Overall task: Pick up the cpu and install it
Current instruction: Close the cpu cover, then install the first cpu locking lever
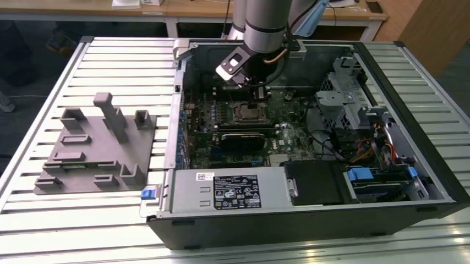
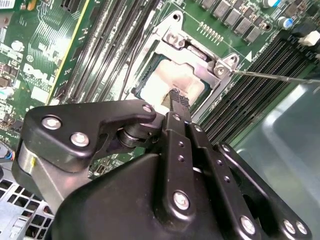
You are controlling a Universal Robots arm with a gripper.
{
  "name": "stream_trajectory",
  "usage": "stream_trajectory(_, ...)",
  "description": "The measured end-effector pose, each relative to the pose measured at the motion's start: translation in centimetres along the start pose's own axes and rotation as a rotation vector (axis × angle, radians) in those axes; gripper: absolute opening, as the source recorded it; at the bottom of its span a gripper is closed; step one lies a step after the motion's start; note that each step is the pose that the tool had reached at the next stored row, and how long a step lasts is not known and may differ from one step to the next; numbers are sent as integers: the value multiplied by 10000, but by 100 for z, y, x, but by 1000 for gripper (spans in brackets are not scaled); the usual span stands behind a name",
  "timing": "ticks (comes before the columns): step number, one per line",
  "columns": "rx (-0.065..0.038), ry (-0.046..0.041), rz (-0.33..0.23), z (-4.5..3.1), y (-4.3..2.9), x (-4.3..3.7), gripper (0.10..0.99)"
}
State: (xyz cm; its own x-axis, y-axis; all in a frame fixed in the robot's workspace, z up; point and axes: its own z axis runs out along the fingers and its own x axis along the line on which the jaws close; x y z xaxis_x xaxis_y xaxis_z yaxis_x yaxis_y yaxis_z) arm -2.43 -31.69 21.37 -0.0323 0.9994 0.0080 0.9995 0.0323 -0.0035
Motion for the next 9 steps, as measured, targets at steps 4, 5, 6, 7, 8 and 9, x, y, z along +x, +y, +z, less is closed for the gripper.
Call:
stream_trajectory(4, 0, 0, 0, 0, 14, 0, 106)
stream_trajectory(5, 0, 1, 1, 0, 16, 0, 106)
stream_trajectory(6, 0, 0, 1, 0, 18, 0, 106)
stream_trajectory(7, 0, 0, 1, 0, 18, 0, 106)
stream_trajectory(8, 0, -1, 1, -2, 19, 0, 106)
stream_trajectory(9, 2, -3, 1, -8, 18, 0, 106)
